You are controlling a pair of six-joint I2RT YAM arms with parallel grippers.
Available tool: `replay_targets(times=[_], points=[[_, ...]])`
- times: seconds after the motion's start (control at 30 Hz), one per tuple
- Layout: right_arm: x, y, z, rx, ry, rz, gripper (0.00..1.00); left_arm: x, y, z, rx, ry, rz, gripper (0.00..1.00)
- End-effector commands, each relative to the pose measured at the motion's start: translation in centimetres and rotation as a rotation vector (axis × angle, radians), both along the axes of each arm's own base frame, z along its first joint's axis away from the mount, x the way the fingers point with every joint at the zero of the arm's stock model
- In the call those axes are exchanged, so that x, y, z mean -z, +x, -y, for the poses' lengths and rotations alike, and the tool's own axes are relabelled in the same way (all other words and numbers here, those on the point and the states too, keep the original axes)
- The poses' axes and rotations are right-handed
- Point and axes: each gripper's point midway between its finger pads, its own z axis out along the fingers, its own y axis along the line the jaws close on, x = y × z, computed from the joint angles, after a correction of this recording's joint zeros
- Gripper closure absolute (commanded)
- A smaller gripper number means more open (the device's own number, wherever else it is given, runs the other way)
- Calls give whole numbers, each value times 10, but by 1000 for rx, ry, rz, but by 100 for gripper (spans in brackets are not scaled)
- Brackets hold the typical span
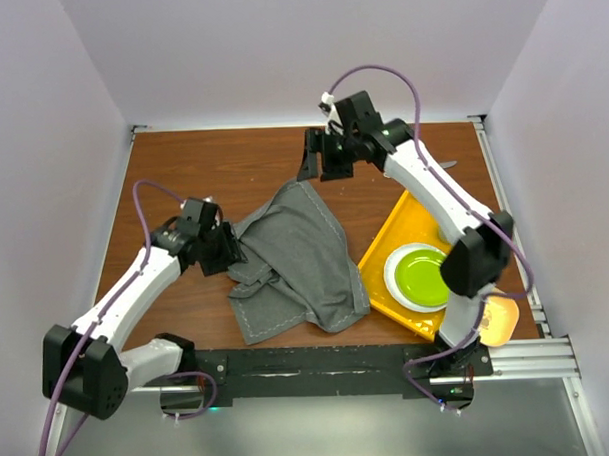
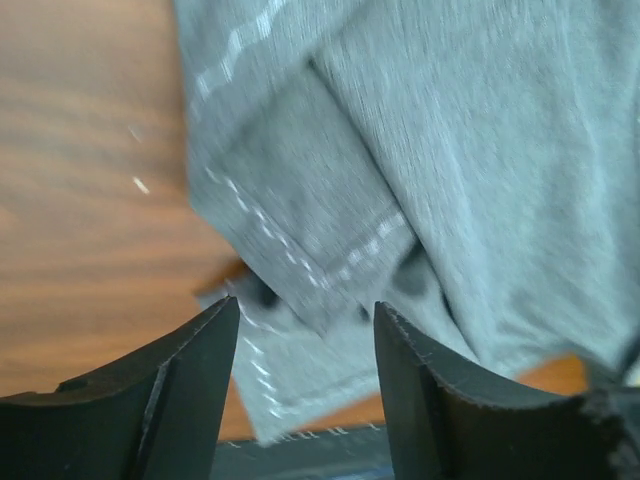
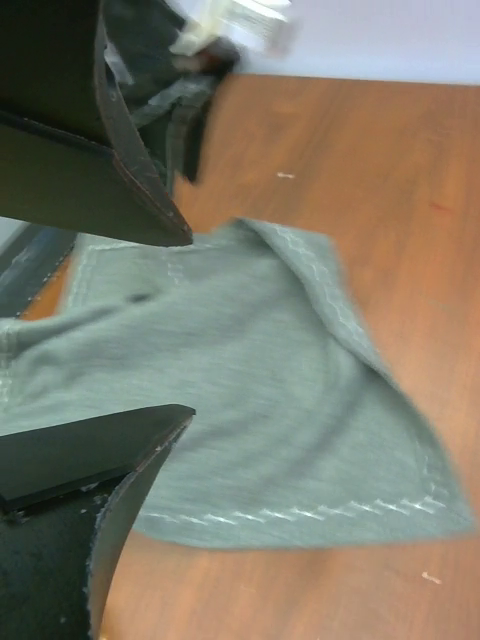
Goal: Fold the napkin, place the utensils inside, and roll it up
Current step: Flatten the napkin out
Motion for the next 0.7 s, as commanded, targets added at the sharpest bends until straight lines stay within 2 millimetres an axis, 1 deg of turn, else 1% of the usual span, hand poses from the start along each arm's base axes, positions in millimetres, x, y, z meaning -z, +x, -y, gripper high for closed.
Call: replay_targets(times=[0.0, 0.03, 0.07, 0.1, 0.13, 0.17, 0.2, 0.27, 0.37, 0.4, 0.53, 0.57, 0.67], points=[[-6, -46, 12, -67, 28, 1, 32, -5, -10, 37, -136, -300, -33, 44], [6, -54, 14, -63, 30, -28, 32, -3, -13, 39, -143, -319, -41, 48], [7, -59, 15, -65, 38, -35, 32, 7, -21, 39, -161, -321, -76, 53], [3, -64, 17, -65, 48, -28, 33, 10, -23, 42, -170, -345, -89, 60], [11, -70, 20, -66, 39, -45, 32, 13, -25, 44, -167, -352, -97, 60], [13, -72, 21, -66, 33, -49, 33, 20, -29, 44, -172, -349, -117, 59], [13, -73, 23, -60, 28, -46, 32, 22, -30, 44, -179, -351, -121, 57], [12, -76, 28, -60, 14, -35, 32, 27, -32, 42, -196, -342, -136, 54], [8, -78, 32, -61, 2, -15, 32, 32, -31, 38, -236, -326, -134, 53], [8, -78, 33, -59, 0, -14, 32, 32, -28, 37, -252, -330, -122, 53], [7, -81, 34, -64, 4, -10, 32, 40, -26, 36, -272, -317, -133, 56], [7, -82, 34, -65, 6, -9, 32, 40, -25, 35, -275, -312, -128, 58], [9, -84, 35, -66, 2, -14, 32, 40, -23, 32, -287, -295, -128, 60]])
